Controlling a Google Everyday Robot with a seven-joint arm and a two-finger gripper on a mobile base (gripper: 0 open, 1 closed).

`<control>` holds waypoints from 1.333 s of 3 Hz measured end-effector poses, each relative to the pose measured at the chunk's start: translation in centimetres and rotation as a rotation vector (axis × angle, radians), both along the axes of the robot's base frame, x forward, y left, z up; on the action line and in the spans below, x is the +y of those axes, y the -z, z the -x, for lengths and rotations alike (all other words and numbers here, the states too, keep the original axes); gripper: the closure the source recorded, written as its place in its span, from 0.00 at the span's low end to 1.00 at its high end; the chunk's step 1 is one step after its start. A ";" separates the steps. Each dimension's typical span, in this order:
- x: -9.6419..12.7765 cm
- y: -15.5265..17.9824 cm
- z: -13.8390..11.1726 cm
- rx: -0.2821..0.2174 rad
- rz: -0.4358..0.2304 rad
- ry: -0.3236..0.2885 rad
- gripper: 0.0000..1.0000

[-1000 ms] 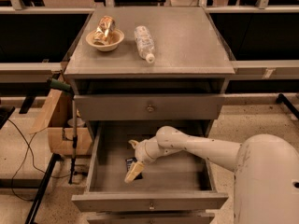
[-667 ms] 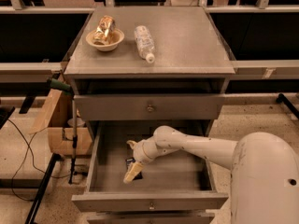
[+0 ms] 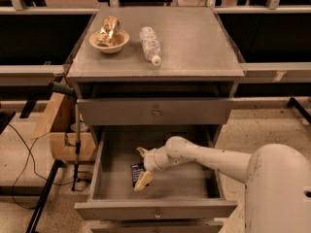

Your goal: Pick rxbar blueberry from middle drawer and place on counter

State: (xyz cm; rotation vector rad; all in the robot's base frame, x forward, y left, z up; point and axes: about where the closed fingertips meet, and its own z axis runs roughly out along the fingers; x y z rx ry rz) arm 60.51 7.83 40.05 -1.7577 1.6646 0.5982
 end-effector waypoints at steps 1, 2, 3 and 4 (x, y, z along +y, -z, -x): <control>-1.0 1.3 -0.3 -0.044 -0.005 0.008 0.00; -1.0 2.9 -1.0 -0.059 -0.013 -0.002 0.00; -0.4 4.3 -1.5 -0.052 -0.018 -0.017 0.00; -0.1 5.7 -1.9 -0.036 -0.016 -0.019 0.00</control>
Offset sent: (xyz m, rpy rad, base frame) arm 0.0220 -0.0160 -0.0386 0.0218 -0.0870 -0.0001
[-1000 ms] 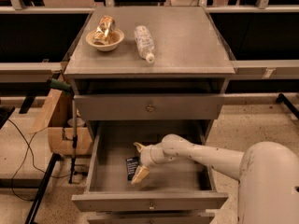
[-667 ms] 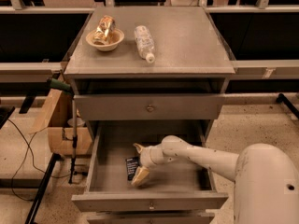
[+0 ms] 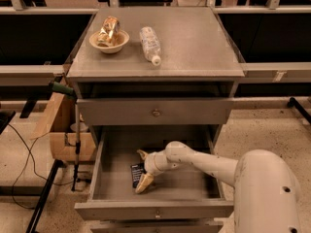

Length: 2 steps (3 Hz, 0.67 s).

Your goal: Pick rxbar blueberry from middle drawer and place on counter

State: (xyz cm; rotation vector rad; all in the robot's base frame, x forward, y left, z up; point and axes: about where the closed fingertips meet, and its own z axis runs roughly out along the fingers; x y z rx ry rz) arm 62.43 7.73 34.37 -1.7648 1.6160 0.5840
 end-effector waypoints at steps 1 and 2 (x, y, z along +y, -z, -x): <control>-0.2 0.5 0.0 0.003 0.000 0.009 0.18; -0.2 -0.1 0.0 0.003 0.000 0.009 0.42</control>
Offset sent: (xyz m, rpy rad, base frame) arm -0.0003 -0.0154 -0.0055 0.0150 -0.0196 -0.0484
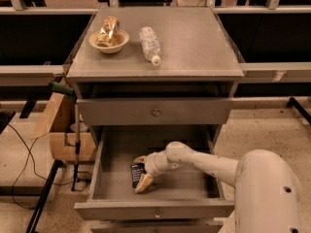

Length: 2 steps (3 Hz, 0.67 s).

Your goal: Pick rxbar blueberry from middle drawer and place on counter

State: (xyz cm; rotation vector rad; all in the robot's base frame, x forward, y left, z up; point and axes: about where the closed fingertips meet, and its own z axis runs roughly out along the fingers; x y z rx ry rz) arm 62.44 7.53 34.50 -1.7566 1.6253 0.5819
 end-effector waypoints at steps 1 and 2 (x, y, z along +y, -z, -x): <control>0.0 -0.4 0.0 0.000 0.000 0.000 0.65; -0.2 -0.6 0.1 -0.005 -0.012 0.006 0.96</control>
Offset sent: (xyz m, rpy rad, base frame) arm -0.0055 -0.0167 -0.0017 0.0502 -0.0358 -0.0287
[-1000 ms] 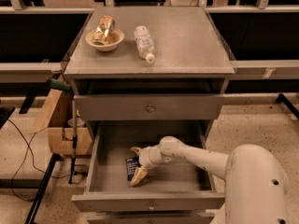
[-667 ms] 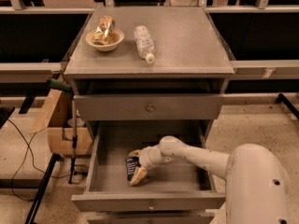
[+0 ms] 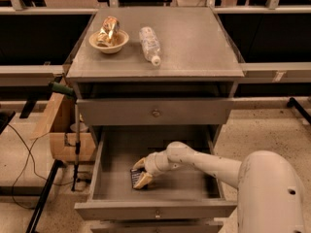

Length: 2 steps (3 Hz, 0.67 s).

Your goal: Pick rxbar blueberry from middle drawer and place on counter

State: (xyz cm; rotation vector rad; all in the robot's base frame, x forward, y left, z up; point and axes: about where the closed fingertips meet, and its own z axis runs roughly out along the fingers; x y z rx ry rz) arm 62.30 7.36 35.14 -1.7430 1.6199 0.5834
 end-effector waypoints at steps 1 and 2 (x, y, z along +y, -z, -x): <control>0.0 0.0 0.0 0.000 0.000 0.000 1.00; 0.3 -0.9 0.7 -0.019 -0.020 -0.010 1.00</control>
Offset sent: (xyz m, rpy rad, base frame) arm -0.0148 0.0017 0.0250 0.0453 -0.0514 0.0180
